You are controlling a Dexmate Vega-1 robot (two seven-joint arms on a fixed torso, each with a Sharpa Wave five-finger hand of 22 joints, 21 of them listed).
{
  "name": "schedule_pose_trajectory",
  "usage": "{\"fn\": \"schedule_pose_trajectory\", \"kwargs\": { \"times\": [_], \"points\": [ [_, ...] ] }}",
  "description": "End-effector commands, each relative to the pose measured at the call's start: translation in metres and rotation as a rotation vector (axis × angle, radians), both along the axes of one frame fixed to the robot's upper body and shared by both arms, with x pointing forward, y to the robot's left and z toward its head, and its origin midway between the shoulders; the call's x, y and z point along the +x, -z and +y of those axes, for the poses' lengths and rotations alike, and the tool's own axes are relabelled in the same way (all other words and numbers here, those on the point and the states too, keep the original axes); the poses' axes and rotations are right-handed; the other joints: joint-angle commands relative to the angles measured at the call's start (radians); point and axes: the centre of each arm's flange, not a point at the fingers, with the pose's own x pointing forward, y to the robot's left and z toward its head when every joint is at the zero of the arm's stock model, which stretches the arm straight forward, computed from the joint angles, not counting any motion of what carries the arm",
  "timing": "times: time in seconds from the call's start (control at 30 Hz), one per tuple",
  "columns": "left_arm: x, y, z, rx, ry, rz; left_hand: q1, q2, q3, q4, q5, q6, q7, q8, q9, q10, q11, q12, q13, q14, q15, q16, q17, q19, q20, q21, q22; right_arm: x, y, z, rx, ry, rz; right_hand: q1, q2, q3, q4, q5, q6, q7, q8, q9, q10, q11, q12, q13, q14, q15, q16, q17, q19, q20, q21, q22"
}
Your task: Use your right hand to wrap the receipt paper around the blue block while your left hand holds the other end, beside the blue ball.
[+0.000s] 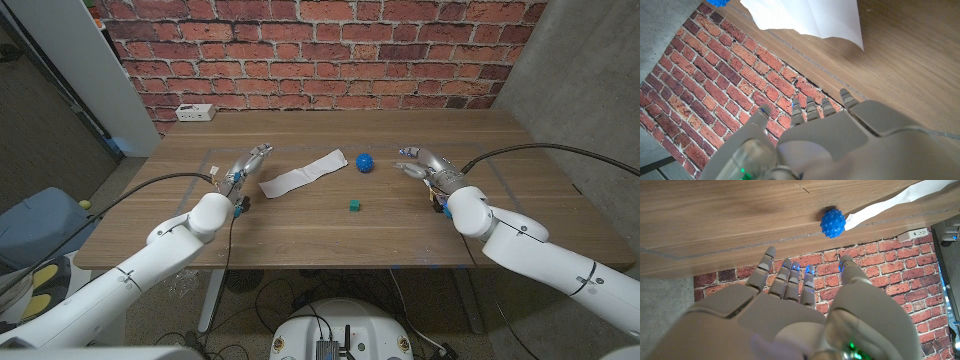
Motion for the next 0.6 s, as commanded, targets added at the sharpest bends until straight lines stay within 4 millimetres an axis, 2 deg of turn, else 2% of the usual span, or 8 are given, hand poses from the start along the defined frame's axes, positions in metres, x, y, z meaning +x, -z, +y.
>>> {"fn": "schedule_pose_trajectory", "kwargs": {
  "times": [0.03, 0.6],
  "points": [
    [-0.005, 0.005, 0.003, 0.001, -0.001, -0.001, 0.004, -0.006, -0.002, -0.002, -0.001, 0.008, 0.001, -0.003, 0.005, 0.005, -0.001, 0.001, 0.002, 0.003, -0.004, 0.002, 0.005, 0.001, 0.009, -0.001, 0.004, -0.013, 0.003, 0.02, -0.088, 0.011, -0.011, 0.028, -0.005, 0.009, 0.002, 0.005, 0.02, 0.003, 0.004, 0.002, 0.019, -0.005, 0.0, 0.003, 0.024, -0.011, 0.012, 0.005, 0.02, -0.003, 0.007, 0.004],
    [-0.006, 0.009, 0.008, -0.009, 0.004, -0.004, 0.0, -0.007, -0.004, 0.001, 0.0, 0.01, 0.002, -0.009, 0.005, 0.005, -0.003, -0.005, 0.002, 0.004, -0.004, 0.0, 0.005, -0.001, 0.008, -0.004, 0.004, -0.021, 0.005, 0.048, -0.192, 0.016, -0.035, 0.153, -0.036, 0.024, -0.001, 0.013, 0.079, -0.013, 0.011, 0.003, 0.079, -0.024, 0.006, 0.005, 0.093, -0.051, 0.04, 0.017, 0.085, -0.017, 0.022, 0.006]
  ]
}}
